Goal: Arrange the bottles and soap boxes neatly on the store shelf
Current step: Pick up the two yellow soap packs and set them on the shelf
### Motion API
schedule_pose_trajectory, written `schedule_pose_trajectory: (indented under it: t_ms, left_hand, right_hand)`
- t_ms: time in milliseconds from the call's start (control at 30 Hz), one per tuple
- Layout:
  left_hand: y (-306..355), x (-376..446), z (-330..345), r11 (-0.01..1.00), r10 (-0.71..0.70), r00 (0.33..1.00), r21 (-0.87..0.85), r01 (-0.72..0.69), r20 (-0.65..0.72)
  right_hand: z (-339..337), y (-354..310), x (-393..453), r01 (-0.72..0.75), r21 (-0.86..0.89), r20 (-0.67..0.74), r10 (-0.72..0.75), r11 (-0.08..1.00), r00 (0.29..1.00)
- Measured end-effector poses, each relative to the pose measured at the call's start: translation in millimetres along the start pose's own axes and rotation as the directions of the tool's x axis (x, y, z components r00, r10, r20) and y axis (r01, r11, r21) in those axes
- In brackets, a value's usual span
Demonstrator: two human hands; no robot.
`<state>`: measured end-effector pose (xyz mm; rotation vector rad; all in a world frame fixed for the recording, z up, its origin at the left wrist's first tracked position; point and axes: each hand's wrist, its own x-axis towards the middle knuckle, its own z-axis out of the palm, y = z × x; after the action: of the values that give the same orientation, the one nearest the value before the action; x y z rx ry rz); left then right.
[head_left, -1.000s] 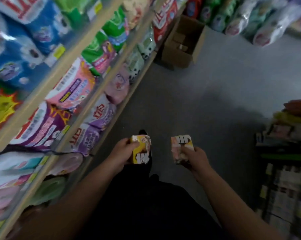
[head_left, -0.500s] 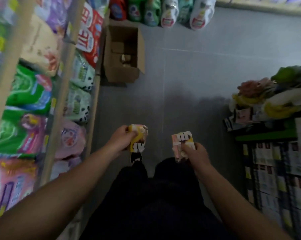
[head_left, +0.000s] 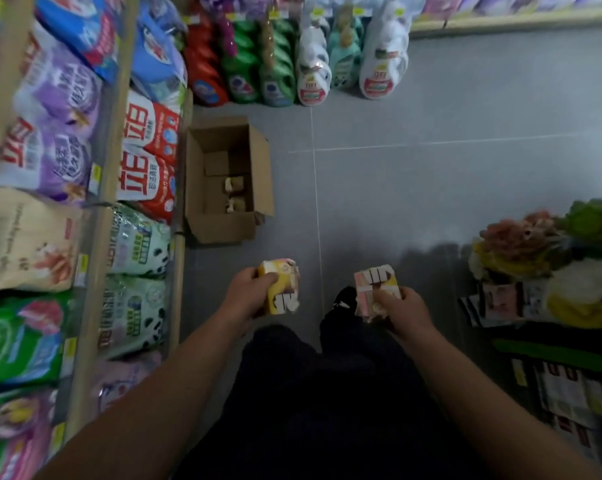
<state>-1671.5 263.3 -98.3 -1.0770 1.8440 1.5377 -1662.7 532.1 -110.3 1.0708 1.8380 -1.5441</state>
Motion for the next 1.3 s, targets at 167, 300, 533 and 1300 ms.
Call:
schedule_pose_trajectory:
  t_ms: [167, 300, 533, 1300]
  left_hand:
    - [79.9, 37.8, 18.6, 0.997, 0.004, 0.997, -0.081, -0.011, -0.078]
    - [130.3, 75.0, 28.0, 0.970, -0.048, 0.989, -0.242, 0.013, -0.142]
    - [225.2, 176.0, 21.7, 0.960, -0.085, 0.981, -0.279, 0.033, -0.176]
    - [263.7, 484.3, -51.3, 0.464, -0.648, 0.679, -0.886, -0.006, -0.344]
  right_hand:
    - [8.5, -102.9, 47.5, 0.040, -0.073, 0.085, -0.034, 0.997, 0.996]
    - [29.2, -183.7, 90.6, 0.086, -0.160, 0.177, -0.057, 0.983, 0.983]
    - [92.7, -324.0, 185.5, 0.185, -0.284, 0.255, -0.112, 0.941, 0.961]
    - [495.4, -511.2, 480.1, 0.708, -0.687, 0.725, 0.090, 0.165, 0.683]
